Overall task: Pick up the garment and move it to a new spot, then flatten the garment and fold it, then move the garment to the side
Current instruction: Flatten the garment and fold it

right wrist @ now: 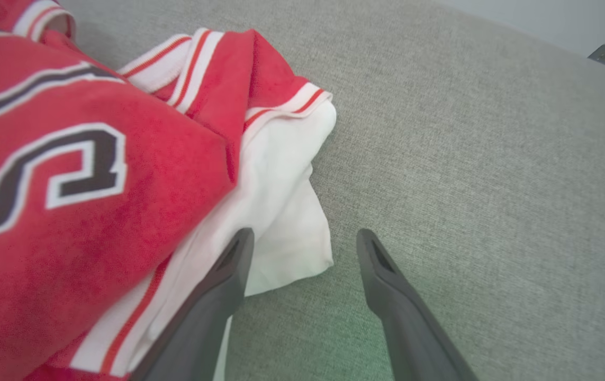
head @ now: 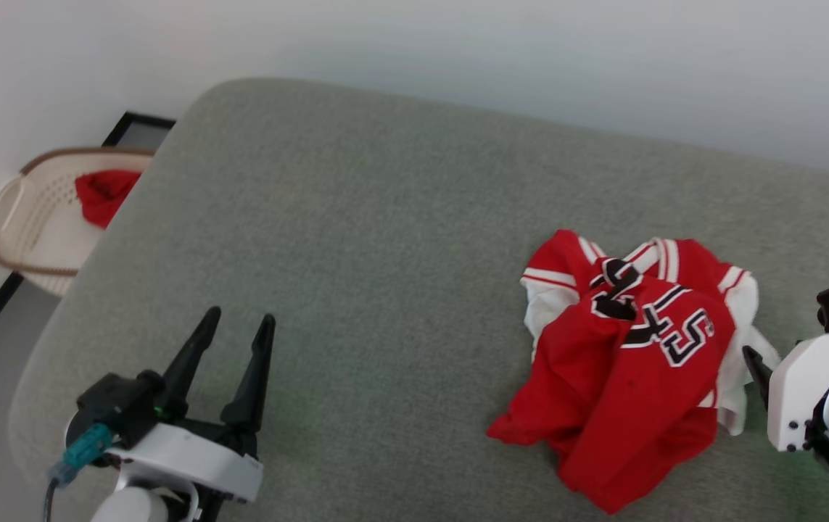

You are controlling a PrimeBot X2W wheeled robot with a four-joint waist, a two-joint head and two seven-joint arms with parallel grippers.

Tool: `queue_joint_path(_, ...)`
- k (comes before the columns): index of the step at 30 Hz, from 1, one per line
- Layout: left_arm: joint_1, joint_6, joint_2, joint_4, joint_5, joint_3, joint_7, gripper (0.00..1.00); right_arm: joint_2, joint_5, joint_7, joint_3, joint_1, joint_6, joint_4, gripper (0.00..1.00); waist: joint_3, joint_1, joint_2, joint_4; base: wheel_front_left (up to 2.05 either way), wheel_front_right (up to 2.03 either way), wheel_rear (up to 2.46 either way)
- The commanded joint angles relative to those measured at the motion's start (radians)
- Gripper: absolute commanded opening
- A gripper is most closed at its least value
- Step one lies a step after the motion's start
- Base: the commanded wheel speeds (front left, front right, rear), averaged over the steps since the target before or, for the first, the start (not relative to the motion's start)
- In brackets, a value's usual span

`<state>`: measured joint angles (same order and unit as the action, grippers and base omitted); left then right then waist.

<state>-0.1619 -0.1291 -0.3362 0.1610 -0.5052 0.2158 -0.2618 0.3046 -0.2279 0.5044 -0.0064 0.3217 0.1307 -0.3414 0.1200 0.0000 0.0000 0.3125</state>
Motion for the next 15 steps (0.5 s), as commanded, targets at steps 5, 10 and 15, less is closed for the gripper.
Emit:
queue_joint_path(5, -0.039, -0.002, 0.015, 0.008, -0.007, 0.014, -0.004, 1.00, -0.007, -0.006, 0.079, -0.032, 0.051, 0.000, -0.047, 1.00, 0.067, 0.0000, 0.0000, 0.050, 0.00, 0.00, 0.00)
queue_joint_path(10, -0.051, -0.002, 0.026, 0.016, -0.010, 0.011, -0.004, 1.00, -0.027, 0.005, 0.149, -0.063, 0.067, 0.000, -0.115, 1.00, 0.083, 0.0000, 0.0000, 0.054, 0.00, 0.00, 0.00)
queue_joint_path(15, -0.055, -0.003, 0.029, 0.024, -0.010, 0.000, -0.004, 1.00, -0.039, -0.003, 0.189, -0.064, 0.077, 0.000, -0.152, 0.00, 0.081, 0.0000, 0.0000, 0.049, 0.00, 0.00, 0.00)
